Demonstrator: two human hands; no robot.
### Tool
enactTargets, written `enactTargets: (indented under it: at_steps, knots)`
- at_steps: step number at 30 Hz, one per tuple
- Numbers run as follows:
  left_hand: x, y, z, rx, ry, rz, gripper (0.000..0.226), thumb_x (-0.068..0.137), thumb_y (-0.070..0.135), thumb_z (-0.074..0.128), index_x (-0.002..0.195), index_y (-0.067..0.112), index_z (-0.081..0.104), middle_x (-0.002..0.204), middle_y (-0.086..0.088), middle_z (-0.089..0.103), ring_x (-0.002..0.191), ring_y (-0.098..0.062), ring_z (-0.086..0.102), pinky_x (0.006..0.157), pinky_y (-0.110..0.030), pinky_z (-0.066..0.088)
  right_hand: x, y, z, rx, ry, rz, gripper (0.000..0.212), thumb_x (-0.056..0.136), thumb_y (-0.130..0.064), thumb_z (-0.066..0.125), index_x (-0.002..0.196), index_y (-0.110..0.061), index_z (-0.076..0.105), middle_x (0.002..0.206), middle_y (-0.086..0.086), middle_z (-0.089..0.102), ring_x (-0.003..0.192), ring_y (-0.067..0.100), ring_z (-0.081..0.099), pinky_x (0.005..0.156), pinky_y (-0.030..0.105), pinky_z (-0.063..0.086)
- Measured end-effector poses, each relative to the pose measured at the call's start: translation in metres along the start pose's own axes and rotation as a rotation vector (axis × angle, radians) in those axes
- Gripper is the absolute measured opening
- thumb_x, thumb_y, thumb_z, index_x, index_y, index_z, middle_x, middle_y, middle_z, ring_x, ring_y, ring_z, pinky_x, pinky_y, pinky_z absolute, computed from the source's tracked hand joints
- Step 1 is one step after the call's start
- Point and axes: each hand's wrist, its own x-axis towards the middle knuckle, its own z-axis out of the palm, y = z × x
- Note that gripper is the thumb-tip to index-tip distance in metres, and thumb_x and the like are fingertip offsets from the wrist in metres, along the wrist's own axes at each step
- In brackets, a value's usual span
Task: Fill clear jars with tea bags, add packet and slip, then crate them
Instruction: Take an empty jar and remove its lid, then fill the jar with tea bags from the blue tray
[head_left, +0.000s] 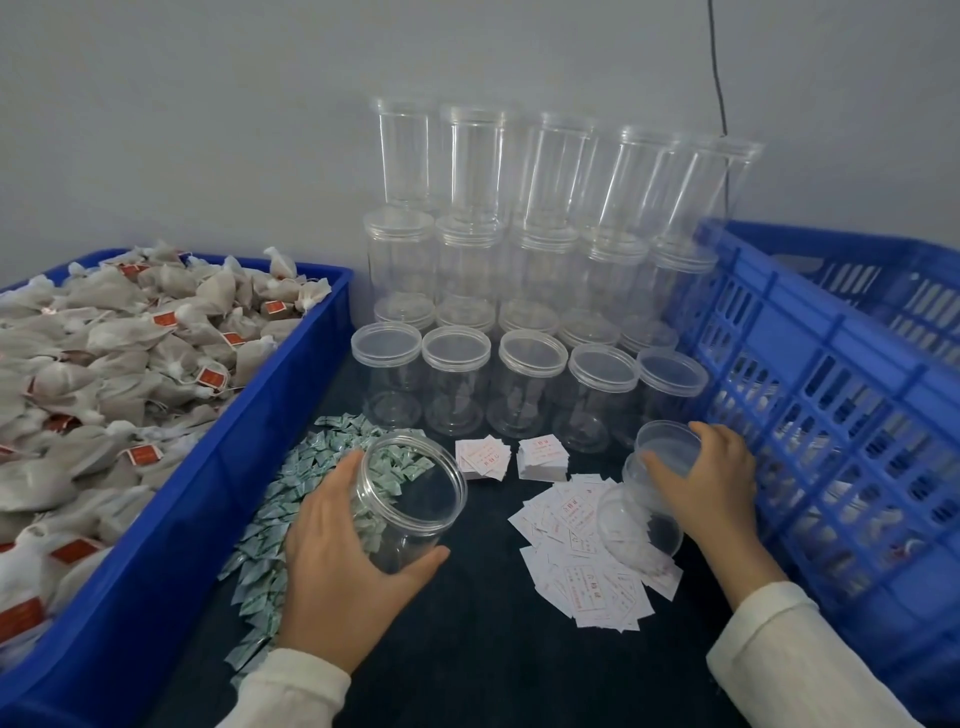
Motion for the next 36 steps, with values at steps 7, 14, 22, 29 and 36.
enactTargets:
  at_steps: [7, 14, 22, 29, 36]
  knots:
    - [0.001, 0.001, -0.008, -0.03, 0.053, -0.011, 0.111, 0.048, 0.045, 0.091, 0.141, 0.026, 0.032, 0.13, 0.017, 0.037, 0.129, -0.014, 0.039, 0.111, -0.049, 0.033, 0.002, -0.049, -0.035, 0.163, 0.095, -0.21, 0.055, 0.083, -0.026, 0.073, 0.13, -0.007, 0.052, 0.134, 0.014, 0.05, 0.125, 0.03, 0.044, 0.103, 0.044, 0.037]
    - [0.008, 0.01, -0.039, -0.187, 0.165, -0.021, 0.106, 0.042, 0.064, 0.079, 0.133, 0.041, 0.03, 0.125, 0.031, 0.037, 0.118, 0.014, 0.037, 0.097, -0.013, 0.034, -0.001, -0.177, -0.052, 0.388, 0.051, -0.557, 0.047, 0.086, -0.027, 0.069, 0.129, -0.013, 0.054, 0.129, 0.004, 0.055, 0.122, 0.021, 0.048, 0.104, 0.036, 0.036]
    - [0.015, 0.014, -0.097, -0.184, 0.302, 0.047, 0.106, 0.047, 0.065, 0.079, 0.137, 0.035, 0.031, 0.134, 0.016, 0.044, 0.123, 0.005, 0.043, 0.099, -0.015, 0.04, -0.027, -0.297, -0.009, 0.405, -0.218, -0.844, 0.046, 0.088, -0.026, 0.066, 0.13, -0.011, 0.053, 0.129, 0.007, 0.057, 0.119, 0.023, 0.052, 0.103, 0.045, 0.04]
    - [0.016, 0.004, -0.135, -0.168, 0.392, 0.015, 0.108, 0.045, 0.07, 0.077, 0.136, 0.033, 0.034, 0.131, 0.018, 0.048, 0.122, 0.004, 0.045, 0.095, -0.004, 0.035, -0.052, -0.37, 0.048, 0.192, -0.415, -1.003, 0.043, 0.089, -0.039, 0.061, 0.126, -0.017, 0.054, 0.118, 0.004, 0.061, 0.106, 0.023, 0.058, 0.094, 0.043, 0.046]
    - [0.033, -0.018, -0.154, -0.092, 0.499, -0.056, 0.108, 0.046, 0.071, 0.079, 0.135, 0.048, 0.023, 0.139, 0.016, 0.041, 0.129, -0.003, 0.04, 0.102, -0.025, 0.038, -0.059, -0.433, 0.118, 0.062, -0.53, -1.046, 0.015, 0.093, -0.035, 0.056, 0.095, -0.02, 0.058, 0.092, -0.003, 0.062, 0.08, 0.016, 0.059, 0.074, 0.034, 0.052]
